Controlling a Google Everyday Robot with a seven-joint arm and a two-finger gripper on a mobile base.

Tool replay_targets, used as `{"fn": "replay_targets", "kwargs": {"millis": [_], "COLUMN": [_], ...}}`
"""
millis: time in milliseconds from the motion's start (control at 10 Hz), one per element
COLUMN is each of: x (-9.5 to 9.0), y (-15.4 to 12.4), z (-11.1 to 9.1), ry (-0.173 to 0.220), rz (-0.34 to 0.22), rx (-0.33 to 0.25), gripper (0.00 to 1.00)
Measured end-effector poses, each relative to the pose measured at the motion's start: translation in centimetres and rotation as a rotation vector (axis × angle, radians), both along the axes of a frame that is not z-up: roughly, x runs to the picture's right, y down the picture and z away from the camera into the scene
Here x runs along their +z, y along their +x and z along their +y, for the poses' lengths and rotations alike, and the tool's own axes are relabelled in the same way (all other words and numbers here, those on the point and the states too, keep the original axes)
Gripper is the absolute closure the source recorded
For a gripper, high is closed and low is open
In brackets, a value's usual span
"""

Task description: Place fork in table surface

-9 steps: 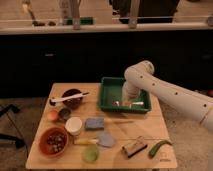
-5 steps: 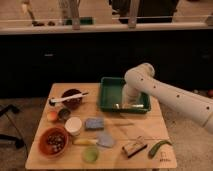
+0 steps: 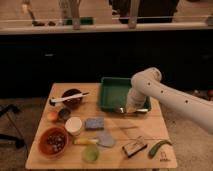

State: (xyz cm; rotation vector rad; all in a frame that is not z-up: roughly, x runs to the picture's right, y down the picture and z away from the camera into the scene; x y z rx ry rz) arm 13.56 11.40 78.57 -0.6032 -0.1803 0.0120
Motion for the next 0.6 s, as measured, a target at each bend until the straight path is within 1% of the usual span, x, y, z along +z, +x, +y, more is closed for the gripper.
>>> {"fn": "replay_targets", "kwargs": {"millis": [200,300,400,500,600], "x": [-0.1,0.1,0.0,0.0,0.1], "y": [-0.5,0.4,0.9,1.6,1.6], "z": [-0.1,0.5,0.8,1.6,1.8], "ry": [-0.004,-0.014,-0.017,-0.023,-0.023], "rz": [0.0,0.007,0.006,0.008,0.006], "rx": [0.004,0.01,0.014,0.022,0.026], "gripper": [1.0,1.0,1.0,1.0,1.0]}}
